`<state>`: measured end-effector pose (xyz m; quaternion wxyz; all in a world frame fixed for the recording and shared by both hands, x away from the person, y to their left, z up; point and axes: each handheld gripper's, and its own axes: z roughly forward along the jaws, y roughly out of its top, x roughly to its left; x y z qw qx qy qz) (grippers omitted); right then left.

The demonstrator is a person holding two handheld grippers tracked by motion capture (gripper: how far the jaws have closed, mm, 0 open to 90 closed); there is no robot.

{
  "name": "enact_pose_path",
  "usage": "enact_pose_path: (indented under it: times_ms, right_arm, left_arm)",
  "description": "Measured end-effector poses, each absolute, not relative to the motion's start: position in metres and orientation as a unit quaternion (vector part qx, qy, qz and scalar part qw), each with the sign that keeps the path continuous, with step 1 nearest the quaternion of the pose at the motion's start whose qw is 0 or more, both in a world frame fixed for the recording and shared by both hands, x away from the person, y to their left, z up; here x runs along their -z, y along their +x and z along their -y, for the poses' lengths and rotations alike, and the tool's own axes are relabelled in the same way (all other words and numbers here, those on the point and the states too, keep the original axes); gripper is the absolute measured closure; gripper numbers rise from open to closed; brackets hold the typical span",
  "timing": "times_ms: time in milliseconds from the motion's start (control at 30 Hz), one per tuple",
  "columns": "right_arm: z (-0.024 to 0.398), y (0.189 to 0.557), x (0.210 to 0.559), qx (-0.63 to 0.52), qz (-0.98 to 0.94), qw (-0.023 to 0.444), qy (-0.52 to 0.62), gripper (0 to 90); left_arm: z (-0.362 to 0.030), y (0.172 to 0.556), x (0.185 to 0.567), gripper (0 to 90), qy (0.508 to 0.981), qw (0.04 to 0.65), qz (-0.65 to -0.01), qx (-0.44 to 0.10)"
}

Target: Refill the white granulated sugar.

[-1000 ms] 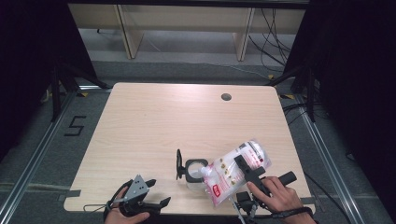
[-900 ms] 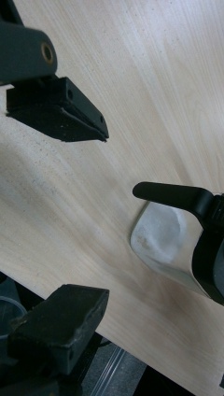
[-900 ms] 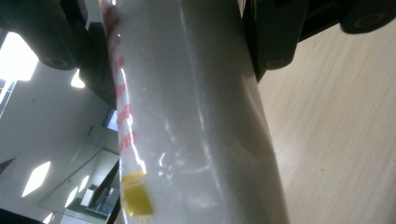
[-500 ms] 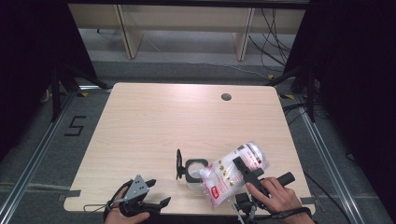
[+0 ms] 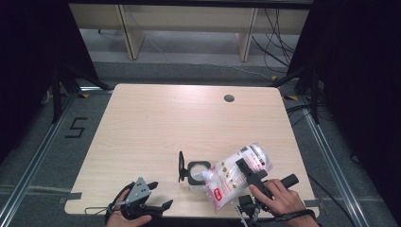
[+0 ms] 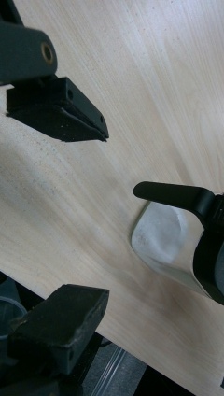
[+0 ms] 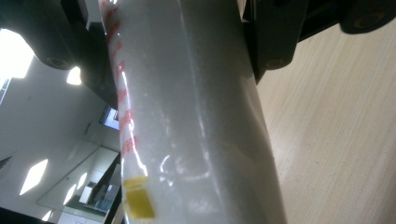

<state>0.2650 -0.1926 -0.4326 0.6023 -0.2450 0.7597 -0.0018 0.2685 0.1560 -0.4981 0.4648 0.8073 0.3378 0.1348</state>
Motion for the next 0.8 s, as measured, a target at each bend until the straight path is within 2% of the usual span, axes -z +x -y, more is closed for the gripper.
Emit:
enact_pose_path:
  times_ms: [800]
  right_arm:
    - [0.1931,0.2658,0.4335,0.0,-0.758,0.604,-0.246,48.1]
  left_arm:
    - [-0.1564,0.2682,0.4975,18.6,0.807,0.464,-0.339,-0.137]
